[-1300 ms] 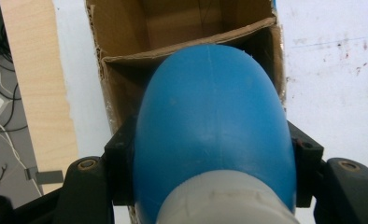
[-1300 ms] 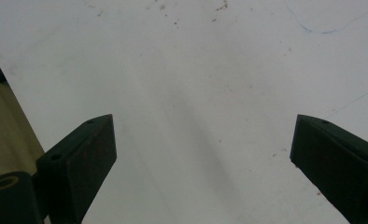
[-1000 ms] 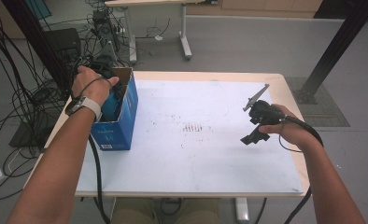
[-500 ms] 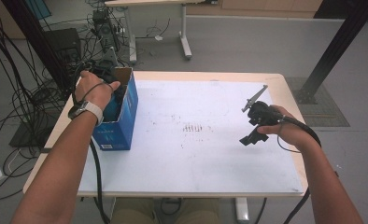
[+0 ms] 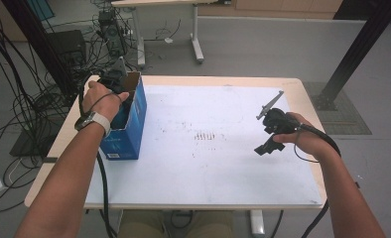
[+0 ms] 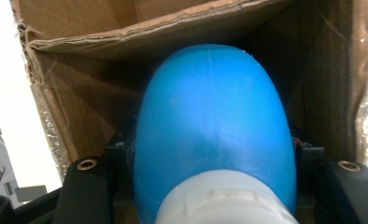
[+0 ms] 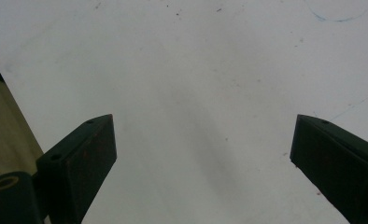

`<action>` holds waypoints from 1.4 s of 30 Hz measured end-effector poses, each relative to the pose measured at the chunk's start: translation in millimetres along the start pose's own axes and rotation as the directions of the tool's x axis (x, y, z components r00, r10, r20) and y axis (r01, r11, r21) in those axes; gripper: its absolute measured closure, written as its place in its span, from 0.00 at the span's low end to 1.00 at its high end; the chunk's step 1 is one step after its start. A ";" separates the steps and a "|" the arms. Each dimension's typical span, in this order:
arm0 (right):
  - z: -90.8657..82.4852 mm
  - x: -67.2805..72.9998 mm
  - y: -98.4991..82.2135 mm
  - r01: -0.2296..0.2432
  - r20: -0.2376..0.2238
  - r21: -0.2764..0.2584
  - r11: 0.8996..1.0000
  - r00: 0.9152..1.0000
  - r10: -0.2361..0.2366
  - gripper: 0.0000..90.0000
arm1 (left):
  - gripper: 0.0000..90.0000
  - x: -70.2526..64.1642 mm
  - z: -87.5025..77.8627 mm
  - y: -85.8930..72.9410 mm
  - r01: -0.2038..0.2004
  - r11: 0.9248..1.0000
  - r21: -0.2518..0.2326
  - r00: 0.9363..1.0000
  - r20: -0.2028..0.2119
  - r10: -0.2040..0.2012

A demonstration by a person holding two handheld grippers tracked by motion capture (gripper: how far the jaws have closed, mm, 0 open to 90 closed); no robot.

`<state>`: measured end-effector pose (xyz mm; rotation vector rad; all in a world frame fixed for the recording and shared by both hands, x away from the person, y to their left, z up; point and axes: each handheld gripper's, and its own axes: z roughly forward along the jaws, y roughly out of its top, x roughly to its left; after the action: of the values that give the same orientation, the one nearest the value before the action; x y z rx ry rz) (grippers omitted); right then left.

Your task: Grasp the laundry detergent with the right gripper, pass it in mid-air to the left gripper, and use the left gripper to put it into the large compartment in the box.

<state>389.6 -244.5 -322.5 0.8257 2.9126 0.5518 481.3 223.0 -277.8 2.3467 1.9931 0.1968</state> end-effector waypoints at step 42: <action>-1.9 0.1 1.9 0.000 0.007 -0.002 1.000 1.000 0.000 0.08 | 0.42 3.0 1.6 -0.9 -0.003 1.000 0.001 1.000 0.008 0.003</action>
<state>390.2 -243.5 -320.0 0.8257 2.9051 0.5497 481.1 226.1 -279.4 2.3473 1.9861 0.1861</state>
